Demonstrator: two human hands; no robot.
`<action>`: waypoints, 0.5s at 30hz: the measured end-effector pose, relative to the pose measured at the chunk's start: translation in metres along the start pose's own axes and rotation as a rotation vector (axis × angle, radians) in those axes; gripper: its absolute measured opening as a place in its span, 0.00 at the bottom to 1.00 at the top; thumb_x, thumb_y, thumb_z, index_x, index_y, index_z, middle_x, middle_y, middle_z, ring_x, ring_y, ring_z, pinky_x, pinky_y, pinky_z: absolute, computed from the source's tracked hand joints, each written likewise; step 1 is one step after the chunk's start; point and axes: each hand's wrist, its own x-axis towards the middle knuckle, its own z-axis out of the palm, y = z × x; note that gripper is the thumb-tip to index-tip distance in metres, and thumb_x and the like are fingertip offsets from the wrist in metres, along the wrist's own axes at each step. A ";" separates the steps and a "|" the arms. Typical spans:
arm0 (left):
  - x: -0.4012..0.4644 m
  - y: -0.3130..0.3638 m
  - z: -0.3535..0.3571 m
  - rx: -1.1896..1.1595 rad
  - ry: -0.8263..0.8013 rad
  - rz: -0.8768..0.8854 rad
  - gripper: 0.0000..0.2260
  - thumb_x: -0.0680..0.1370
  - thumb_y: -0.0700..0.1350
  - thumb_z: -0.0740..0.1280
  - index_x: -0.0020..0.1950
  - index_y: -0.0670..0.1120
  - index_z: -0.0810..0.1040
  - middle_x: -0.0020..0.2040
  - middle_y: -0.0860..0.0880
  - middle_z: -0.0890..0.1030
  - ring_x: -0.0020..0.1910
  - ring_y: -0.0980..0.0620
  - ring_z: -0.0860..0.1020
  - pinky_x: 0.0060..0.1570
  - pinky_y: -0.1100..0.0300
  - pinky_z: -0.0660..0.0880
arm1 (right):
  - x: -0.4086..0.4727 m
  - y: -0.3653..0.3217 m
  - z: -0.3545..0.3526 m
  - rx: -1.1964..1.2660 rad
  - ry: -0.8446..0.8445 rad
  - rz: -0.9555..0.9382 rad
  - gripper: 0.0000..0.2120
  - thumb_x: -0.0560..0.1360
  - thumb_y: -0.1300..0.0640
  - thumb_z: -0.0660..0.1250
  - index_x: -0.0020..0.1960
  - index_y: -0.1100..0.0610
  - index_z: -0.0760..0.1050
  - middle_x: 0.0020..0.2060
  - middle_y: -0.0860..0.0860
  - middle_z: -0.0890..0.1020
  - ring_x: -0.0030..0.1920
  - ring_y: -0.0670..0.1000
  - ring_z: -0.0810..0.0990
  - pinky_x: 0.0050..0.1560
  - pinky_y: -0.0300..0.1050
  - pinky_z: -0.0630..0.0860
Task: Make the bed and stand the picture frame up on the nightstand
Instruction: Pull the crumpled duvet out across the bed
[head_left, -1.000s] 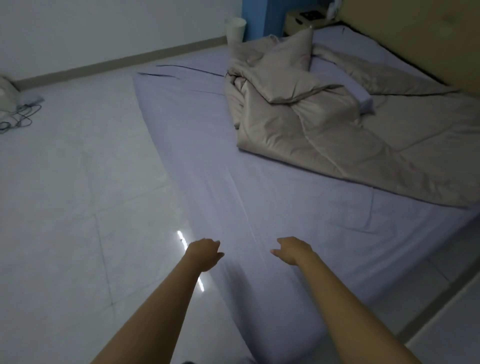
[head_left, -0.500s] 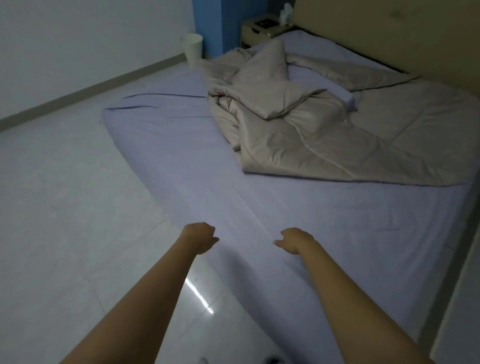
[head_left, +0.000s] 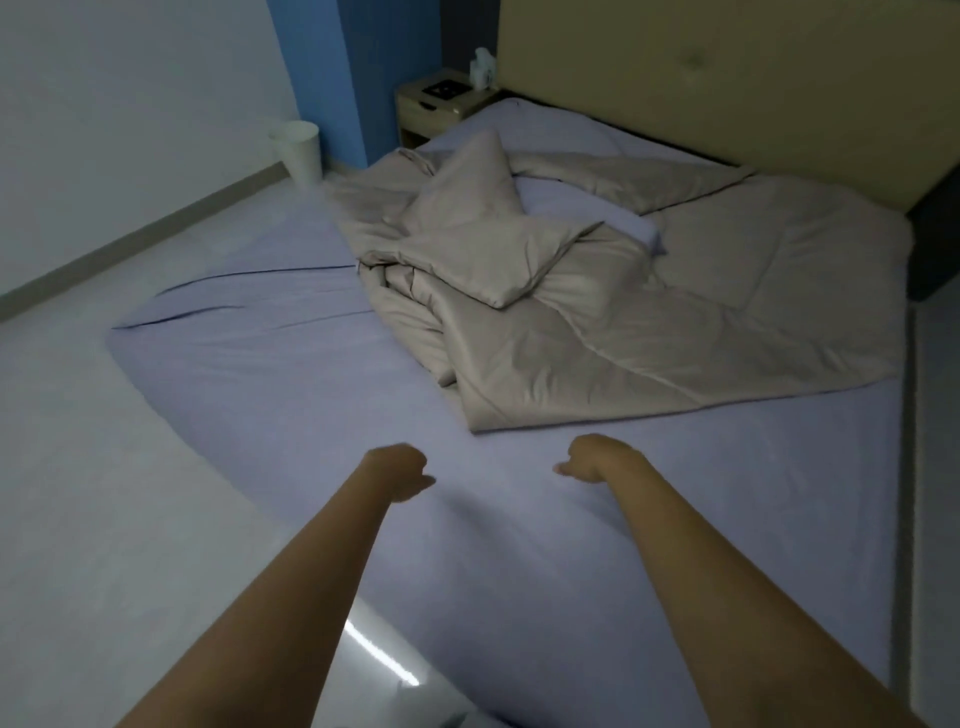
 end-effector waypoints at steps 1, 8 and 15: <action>0.010 -0.008 -0.013 0.014 0.011 0.005 0.24 0.82 0.57 0.53 0.75 0.45 0.66 0.74 0.46 0.67 0.74 0.47 0.66 0.72 0.51 0.65 | 0.009 -0.007 -0.014 0.022 0.016 0.001 0.33 0.79 0.40 0.56 0.75 0.61 0.60 0.75 0.57 0.62 0.73 0.58 0.65 0.73 0.51 0.63; 0.117 -0.078 -0.102 0.045 0.051 0.058 0.25 0.82 0.57 0.54 0.76 0.46 0.64 0.75 0.47 0.66 0.74 0.47 0.65 0.71 0.52 0.64 | 0.097 -0.062 -0.109 0.133 0.075 0.007 0.31 0.79 0.42 0.56 0.75 0.61 0.61 0.74 0.57 0.64 0.71 0.58 0.67 0.71 0.49 0.65; 0.255 -0.122 -0.171 0.085 0.101 0.183 0.23 0.82 0.55 0.55 0.74 0.46 0.67 0.73 0.45 0.69 0.71 0.46 0.69 0.67 0.52 0.67 | 0.206 -0.104 -0.192 0.230 0.128 0.112 0.30 0.80 0.43 0.56 0.75 0.60 0.61 0.74 0.57 0.64 0.71 0.57 0.67 0.71 0.48 0.64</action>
